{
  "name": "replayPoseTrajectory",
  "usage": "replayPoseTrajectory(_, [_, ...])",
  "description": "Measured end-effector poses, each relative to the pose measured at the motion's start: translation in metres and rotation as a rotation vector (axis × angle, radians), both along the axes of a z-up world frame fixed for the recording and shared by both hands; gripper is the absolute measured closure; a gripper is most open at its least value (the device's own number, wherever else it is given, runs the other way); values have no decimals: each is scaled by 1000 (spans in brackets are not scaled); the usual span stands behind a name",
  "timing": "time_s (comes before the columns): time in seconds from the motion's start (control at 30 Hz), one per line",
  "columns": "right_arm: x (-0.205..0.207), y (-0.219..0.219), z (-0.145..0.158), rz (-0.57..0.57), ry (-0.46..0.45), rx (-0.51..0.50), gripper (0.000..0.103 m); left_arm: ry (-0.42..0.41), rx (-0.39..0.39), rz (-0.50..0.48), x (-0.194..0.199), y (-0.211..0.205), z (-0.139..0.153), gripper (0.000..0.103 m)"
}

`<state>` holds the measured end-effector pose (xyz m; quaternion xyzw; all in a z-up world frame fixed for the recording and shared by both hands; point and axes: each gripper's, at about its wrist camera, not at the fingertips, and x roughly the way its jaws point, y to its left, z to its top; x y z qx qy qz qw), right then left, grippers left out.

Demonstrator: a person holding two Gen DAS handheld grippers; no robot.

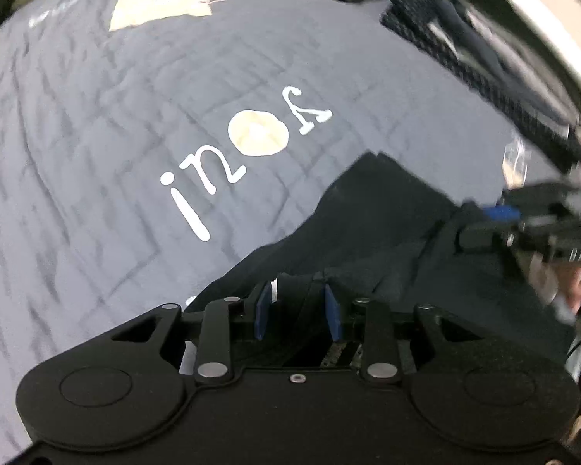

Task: Fold clothes
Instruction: 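Grasp the shirt edge with the right tool while the left tool grasps beside it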

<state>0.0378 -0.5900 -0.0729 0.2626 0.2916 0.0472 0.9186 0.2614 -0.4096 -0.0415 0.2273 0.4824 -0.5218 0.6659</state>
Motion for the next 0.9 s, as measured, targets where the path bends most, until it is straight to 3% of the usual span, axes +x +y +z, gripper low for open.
replayPoseTrajectory(0.23, [-1,1,0,-1,-1,-6,85,24,-36,18,1,3,-9,78])
replayPoseTrajectory(0.43, [-2,-5,-2,-43,8,11,85,9,-257,89,5,33,22,82])
replayPoseTrajectory(0.53, [-3,-12,-4,-77,13,42,85,-1,-299,114,2,39,20,82])
replayPoseTrajectory(0.6, [-4,-16,-6,-103,11,64,85,-55,-251,132,-2,32,8,80])
replayPoseTrajectory(0.7, [-3,-18,-11,-149,18,85,85,-155,-124,134,-12,7,-14,65])
replayPoseTrajectory(0.77, [0,-17,-19,-173,68,75,85,-172,-105,135,-16,0,-18,61])
replayPoseTrajectory(0.9, [1,-14,-25,-156,80,37,85,-6,-168,155,-3,6,-10,58])
